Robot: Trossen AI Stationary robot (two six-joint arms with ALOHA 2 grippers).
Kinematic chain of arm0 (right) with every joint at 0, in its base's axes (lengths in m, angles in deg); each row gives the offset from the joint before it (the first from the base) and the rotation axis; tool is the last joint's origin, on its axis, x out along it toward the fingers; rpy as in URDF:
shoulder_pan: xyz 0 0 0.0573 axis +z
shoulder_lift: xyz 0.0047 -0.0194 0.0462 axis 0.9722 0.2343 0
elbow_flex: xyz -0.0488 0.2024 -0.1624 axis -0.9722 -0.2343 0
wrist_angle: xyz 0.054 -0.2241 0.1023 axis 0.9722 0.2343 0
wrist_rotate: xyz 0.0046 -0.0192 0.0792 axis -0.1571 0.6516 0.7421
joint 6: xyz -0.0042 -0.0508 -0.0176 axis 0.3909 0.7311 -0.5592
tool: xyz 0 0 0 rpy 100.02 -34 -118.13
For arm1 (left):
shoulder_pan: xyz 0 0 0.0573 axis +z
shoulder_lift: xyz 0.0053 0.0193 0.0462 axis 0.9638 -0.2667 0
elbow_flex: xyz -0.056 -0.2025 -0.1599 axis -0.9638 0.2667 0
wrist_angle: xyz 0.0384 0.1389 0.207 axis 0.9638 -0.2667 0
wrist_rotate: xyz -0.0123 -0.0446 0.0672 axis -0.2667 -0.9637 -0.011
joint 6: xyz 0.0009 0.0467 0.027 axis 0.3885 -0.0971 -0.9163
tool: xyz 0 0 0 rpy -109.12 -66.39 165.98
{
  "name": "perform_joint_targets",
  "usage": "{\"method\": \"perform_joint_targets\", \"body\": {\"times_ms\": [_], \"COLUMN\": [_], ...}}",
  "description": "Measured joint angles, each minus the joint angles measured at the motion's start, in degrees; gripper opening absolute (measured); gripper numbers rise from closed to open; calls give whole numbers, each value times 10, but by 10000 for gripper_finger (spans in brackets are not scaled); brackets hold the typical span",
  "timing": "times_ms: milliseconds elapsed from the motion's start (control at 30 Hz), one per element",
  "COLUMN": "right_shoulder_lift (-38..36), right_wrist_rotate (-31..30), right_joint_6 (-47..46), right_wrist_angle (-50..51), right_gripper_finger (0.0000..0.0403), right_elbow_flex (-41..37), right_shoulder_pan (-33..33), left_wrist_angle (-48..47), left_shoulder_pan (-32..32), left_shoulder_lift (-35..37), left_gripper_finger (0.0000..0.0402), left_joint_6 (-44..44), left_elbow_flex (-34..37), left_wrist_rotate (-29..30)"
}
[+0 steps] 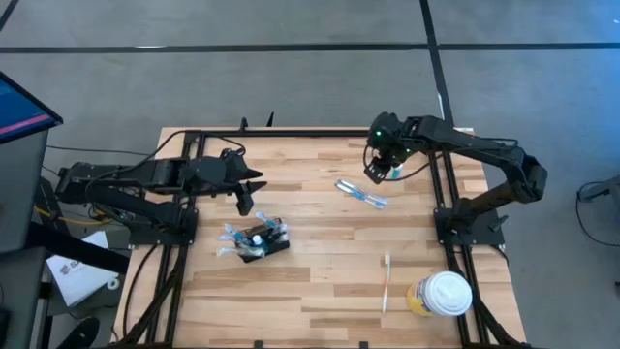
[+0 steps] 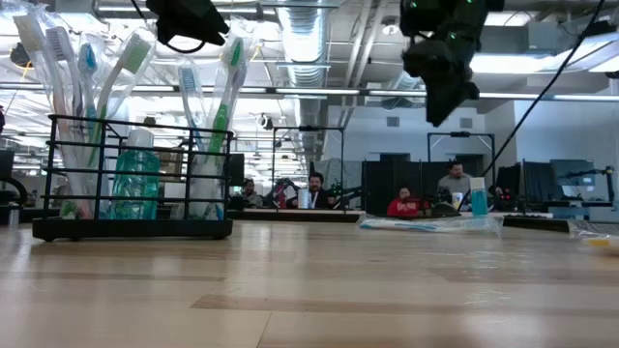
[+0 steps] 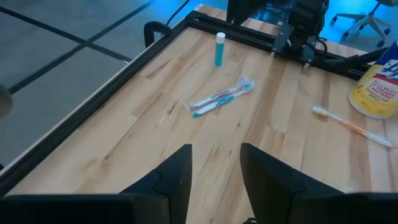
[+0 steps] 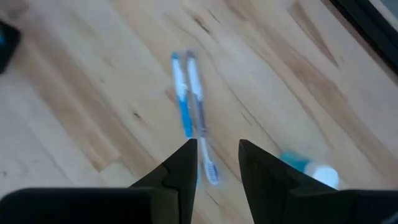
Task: Pick & Place toothbrushing station
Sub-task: Put the mouthwash into the middle section of the mesh organizer
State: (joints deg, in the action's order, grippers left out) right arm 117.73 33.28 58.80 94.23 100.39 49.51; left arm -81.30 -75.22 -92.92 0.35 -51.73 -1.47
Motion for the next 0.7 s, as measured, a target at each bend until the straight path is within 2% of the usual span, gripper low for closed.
{"method": "perform_joint_targets", "body": {"times_ms": [367,700], "right_shoulder_lift": [-78,-76], "right_wrist_rotate": [1,2], "right_joint_6": [-33,-29], "right_wrist_angle": [-46,-46], "right_gripper_finger": [108,108], "right_elbow_flex": [-125,-159], "right_shoulder_pan": [-98,-147], "left_wrist_angle": [0,0], "left_shoulder_pan": [0,0], "left_shoulder_lift": [0,0], "left_gripper_finger": [131,131], "left_joint_6": [-1,-1], "left_elbow_flex": [0,0], "left_wrist_rotate": [0,1]}}
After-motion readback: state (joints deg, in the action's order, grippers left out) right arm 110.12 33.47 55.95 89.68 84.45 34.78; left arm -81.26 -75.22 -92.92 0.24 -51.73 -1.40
